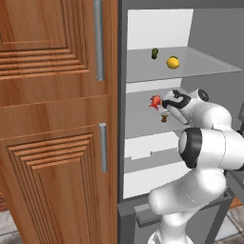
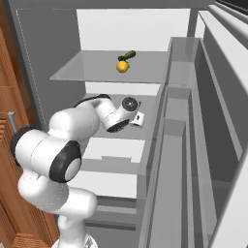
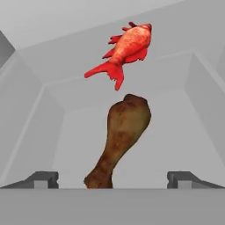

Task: Transport the chicken drumstick and lemon to the fridge. Place the chicken drumstick on the rack containing meat and place the lemon on the rack containing the vegetable, ensuring meats and vegetables are on different racks.

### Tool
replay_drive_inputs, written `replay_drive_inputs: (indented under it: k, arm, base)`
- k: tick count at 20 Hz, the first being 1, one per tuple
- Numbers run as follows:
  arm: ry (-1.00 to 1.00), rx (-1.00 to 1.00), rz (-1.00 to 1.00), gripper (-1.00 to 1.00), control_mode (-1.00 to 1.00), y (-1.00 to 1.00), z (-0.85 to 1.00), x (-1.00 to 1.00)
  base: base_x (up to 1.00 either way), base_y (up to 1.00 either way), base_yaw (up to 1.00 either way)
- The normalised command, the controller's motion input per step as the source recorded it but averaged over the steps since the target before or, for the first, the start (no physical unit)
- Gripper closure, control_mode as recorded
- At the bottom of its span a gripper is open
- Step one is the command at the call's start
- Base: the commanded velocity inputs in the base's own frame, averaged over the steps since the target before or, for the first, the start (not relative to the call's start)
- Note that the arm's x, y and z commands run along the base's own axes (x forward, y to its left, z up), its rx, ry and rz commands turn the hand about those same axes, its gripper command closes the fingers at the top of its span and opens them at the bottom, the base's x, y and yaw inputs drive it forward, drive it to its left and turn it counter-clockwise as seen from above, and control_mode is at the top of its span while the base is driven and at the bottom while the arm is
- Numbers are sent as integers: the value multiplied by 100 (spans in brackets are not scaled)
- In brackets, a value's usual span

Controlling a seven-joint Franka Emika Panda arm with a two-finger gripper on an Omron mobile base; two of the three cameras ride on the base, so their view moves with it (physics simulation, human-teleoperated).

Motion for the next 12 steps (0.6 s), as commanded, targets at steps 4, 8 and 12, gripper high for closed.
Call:
replay_drive_inputs:
  k: [4, 8, 12]
  arm:
    - [-1, 0, -5, -100, -100, 26, 33, -71]
    - [0, 0, -6, -100, -100, 7, 45, -73]
    - [7, -2, -3, -100, -100, 13, 56, -73]
  base:
    - [0, 0, 0]
    - [0, 0, 0]
    - [0, 0, 0]
